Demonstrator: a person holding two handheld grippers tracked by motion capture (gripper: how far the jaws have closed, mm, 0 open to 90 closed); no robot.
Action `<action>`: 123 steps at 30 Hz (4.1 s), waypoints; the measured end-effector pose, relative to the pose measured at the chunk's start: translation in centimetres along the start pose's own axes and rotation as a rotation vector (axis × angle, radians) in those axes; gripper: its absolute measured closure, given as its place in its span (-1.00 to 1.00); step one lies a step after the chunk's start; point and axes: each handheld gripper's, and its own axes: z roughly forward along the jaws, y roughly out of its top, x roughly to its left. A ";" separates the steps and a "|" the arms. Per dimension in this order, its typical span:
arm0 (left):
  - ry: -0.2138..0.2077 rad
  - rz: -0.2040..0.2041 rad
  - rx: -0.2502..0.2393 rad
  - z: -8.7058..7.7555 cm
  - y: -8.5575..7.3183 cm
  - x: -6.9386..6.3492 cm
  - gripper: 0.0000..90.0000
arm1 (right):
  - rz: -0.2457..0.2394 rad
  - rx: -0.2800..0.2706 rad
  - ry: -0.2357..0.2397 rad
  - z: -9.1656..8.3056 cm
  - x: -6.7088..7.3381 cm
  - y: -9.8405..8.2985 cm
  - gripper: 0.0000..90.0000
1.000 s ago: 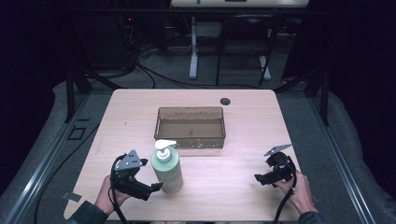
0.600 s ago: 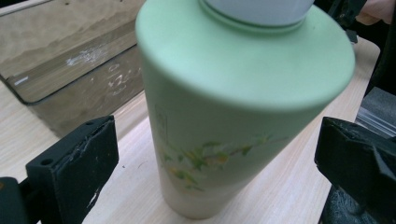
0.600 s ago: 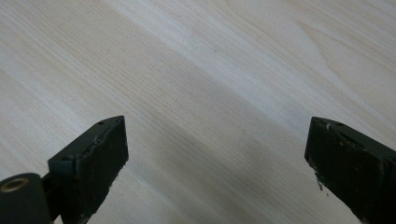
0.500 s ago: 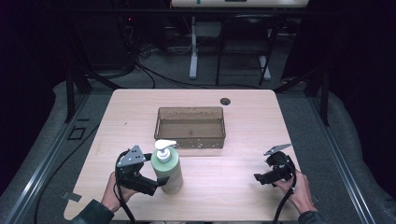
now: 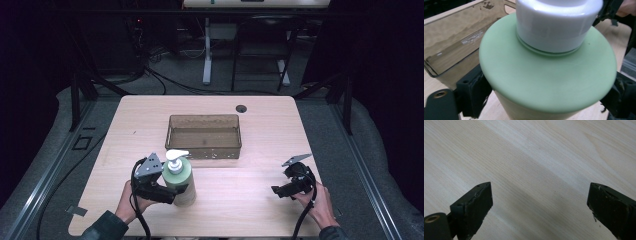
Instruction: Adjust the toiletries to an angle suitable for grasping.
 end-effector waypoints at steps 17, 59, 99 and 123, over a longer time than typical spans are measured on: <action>0.049 -0.024 -0.007 0.1 0.0 1.2 -0.74 | 0.004 0.001 -0.013 -0.2 0.0 -0.1 -0.85; 0.148 -0.104 0.092 0.6 1.1 5.3 -0.93 | 0.023 -0.011 -0.001 -0.5 -0.3 -0.2 -0.84; 0.025 0.011 0.207 -4.6 9.8 6.5 -1.00 | 0.027 0.013 0.028 -0.2 -0.6 -0.1 -1.00; 0.001 0.051 0.239 -3.0 11.8 6.7 -0.64 | 0.001 0.001 0.024 -0.4 -0.1 0.5 -0.97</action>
